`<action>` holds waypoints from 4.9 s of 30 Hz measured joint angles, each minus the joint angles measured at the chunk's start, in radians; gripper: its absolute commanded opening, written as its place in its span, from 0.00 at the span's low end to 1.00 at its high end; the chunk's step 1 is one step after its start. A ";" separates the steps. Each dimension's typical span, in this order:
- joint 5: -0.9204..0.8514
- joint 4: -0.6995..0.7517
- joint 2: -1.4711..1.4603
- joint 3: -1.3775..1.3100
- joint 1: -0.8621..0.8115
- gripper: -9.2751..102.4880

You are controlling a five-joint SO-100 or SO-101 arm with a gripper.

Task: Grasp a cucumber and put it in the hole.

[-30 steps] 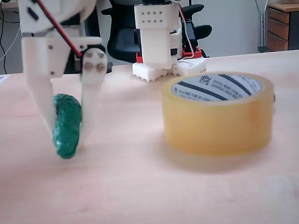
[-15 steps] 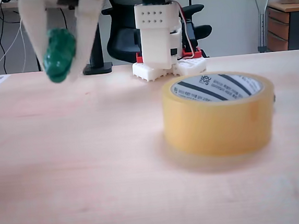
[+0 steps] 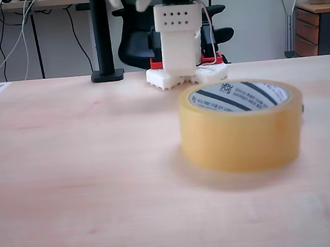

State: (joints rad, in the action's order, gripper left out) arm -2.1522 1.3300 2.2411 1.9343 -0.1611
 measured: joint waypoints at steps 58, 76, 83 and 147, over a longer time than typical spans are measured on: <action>0.531 -0.618 -0.017 0.399 0.311 0.63; 0.529 -0.615 0.242 0.512 0.290 0.60; 0.529 -0.609 0.423 0.626 0.202 0.52; 0.529 0.044 1.131 1.178 0.152 0.08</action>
State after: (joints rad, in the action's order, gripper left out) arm -1.6230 1.3744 3.3717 3.1124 -0.0092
